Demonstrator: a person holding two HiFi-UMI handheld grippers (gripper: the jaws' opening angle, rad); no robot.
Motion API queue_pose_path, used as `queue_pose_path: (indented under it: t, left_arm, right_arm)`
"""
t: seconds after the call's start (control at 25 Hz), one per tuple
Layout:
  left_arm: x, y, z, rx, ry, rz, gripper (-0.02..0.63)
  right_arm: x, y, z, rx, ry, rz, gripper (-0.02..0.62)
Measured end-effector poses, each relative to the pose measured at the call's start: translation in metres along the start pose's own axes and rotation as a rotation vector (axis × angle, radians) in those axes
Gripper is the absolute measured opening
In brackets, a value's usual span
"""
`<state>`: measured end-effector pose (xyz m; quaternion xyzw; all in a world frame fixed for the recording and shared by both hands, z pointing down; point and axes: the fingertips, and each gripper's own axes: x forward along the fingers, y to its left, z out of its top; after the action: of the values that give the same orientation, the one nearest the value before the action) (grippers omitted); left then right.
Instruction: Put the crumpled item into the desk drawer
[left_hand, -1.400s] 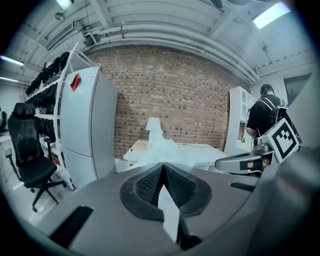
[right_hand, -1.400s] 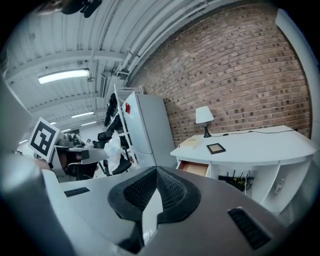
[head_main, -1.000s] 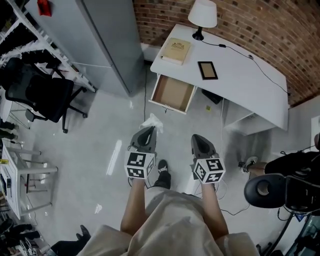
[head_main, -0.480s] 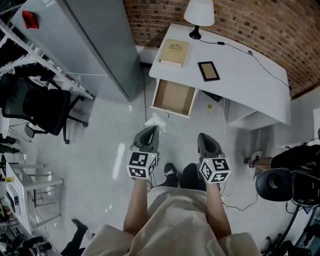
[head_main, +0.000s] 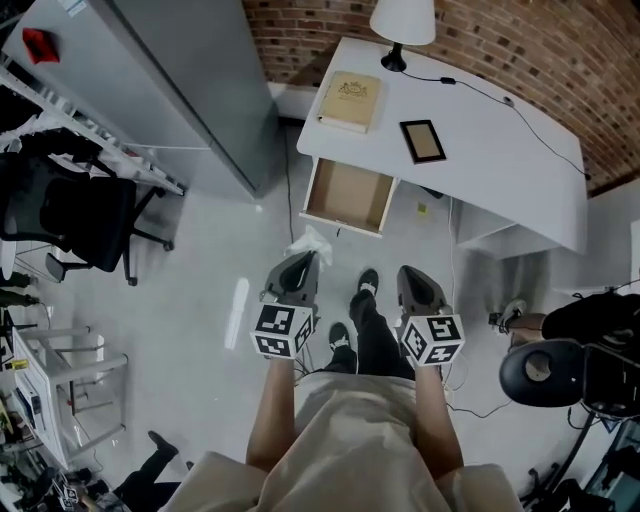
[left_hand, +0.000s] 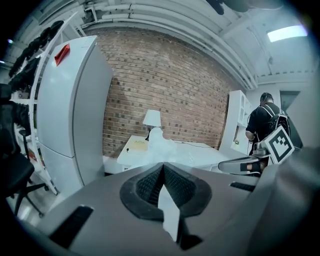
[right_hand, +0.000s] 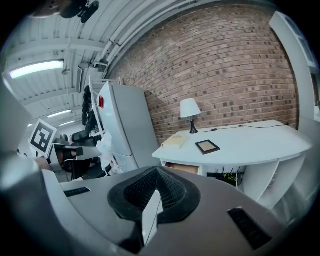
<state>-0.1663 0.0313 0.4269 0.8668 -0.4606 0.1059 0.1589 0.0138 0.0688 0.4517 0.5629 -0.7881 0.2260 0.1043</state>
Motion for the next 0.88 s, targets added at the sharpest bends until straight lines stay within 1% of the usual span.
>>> queue_pose_path:
  t: [0.16, 0.4, 0.68, 0.88]
  left_arm:
    - [0.020, 0.011, 0.003, 0.004, 0.023, 0.004, 0.015]
    - [0.068, 0.025, -0.008, 0.031, 0.068, 0.010, 0.015]
    - [0.130, 0.029, -0.019, 0.094, 0.151, -0.031, 0.015]
    - [0.177, 0.028, -0.034, 0.119, 0.211, -0.069, 0.015]
  right_arm:
    - [0.030, -0.001, -0.001, -0.010, 0.041, 0.055, 0.025]
    - [0.071, -0.028, -0.005, -0.002, 0.085, 0.078, 0.025]
    - [0.114, -0.067, -0.008, 0.022, 0.124, 0.082, 0.025]
    - [0.142, -0.089, -0.011, 0.026, 0.147, 0.095, 0.025]
